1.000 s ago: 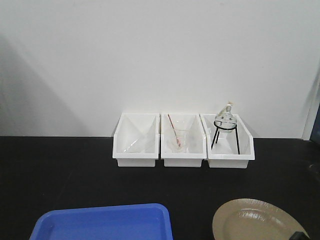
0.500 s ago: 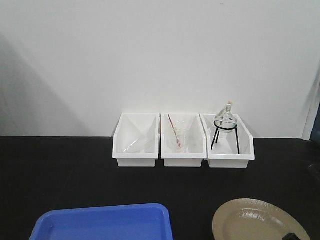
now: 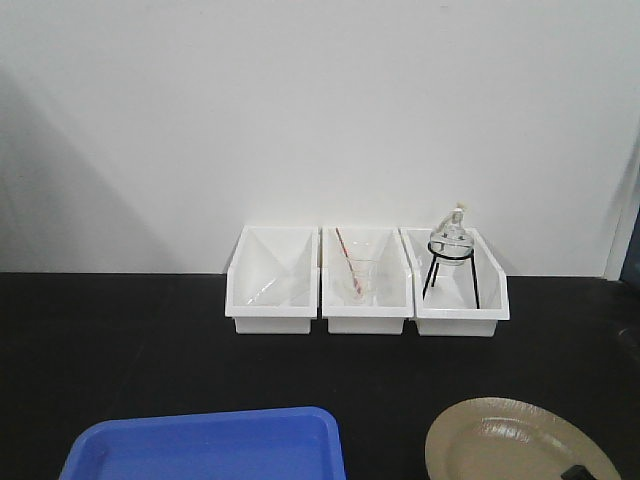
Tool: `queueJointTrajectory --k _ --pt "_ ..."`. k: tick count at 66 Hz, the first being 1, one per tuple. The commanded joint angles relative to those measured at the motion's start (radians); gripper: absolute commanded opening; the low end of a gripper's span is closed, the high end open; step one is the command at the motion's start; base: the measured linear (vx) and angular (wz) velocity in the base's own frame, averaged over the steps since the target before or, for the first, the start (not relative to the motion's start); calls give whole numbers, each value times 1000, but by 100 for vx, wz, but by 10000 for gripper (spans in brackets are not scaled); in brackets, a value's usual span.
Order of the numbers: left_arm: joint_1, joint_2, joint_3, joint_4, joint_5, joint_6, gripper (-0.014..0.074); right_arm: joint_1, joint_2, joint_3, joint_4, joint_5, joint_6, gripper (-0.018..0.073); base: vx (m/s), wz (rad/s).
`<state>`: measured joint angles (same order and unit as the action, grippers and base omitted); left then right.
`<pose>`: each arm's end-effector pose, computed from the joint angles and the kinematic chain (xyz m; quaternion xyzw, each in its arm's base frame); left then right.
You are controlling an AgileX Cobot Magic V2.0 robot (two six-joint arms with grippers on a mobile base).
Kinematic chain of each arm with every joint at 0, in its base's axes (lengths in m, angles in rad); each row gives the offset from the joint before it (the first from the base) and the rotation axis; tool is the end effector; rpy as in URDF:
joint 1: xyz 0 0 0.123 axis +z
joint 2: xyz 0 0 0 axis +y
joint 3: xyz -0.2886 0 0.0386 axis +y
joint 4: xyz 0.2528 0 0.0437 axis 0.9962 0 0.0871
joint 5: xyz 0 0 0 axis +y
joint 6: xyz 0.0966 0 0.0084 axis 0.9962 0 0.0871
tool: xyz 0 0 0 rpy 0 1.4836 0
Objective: Place disk in tray to left cabinet
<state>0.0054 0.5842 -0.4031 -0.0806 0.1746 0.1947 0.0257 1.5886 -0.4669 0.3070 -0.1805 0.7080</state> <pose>0.1306 -0.0007 0.2861 0.0479 0.7938 0.0310 0.6055 0.2559 0.0013 0.1286 0.4514 0.8218 0.1496 0.3139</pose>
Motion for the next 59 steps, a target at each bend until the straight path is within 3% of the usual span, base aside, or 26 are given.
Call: queueJointTrajectory --k 1,25,59 --pt "1 7 -35 -9 -80 -6 440 -4 -25 -20 -39 -53 -3 244 0 0" --pt "1 7 -35 -9 -80 -6 440 -4 -31 -20 -43 -82 -3 -15 0 0" --pt "1 7 -35 -9 -80 -6 440 -4 -317 -20 -45 -199 8 -5 0 0"
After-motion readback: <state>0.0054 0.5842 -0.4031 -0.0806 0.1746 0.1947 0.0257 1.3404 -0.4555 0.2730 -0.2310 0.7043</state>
